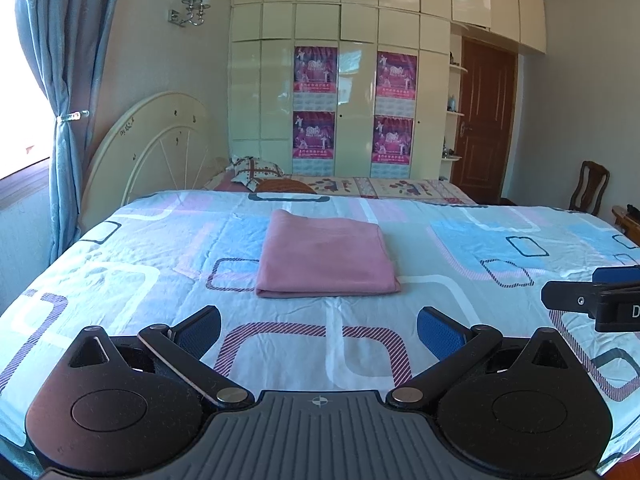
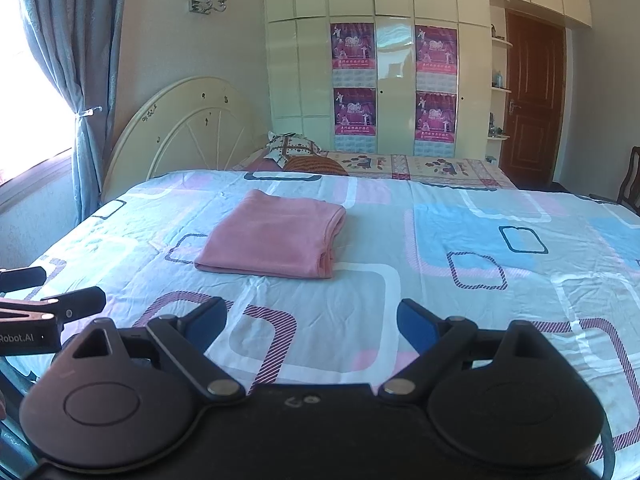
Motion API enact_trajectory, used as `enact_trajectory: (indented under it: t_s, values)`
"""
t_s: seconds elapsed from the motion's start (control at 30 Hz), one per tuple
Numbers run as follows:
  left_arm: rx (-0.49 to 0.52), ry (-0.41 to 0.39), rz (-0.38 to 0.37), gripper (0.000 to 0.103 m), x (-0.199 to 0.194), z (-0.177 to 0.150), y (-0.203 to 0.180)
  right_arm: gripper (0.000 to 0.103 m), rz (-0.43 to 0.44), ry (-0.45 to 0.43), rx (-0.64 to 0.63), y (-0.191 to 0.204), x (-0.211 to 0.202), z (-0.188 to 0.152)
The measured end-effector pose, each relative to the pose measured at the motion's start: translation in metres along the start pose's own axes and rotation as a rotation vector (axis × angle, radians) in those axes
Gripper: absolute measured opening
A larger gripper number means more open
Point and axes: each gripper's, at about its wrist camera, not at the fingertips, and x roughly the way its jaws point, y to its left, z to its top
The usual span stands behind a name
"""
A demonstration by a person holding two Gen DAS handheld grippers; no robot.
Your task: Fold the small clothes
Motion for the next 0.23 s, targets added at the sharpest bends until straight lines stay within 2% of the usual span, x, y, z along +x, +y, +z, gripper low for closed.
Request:
enact_trajectory:
  t_s: [0.23]
  values:
    - [-0.002, -0.001, -0.004, 0.103, 0.0025, 0.0019, 0.0021, 0.092, 0.005, 0.004, -0.007, 0.0008, 0.0028, -0.0009]
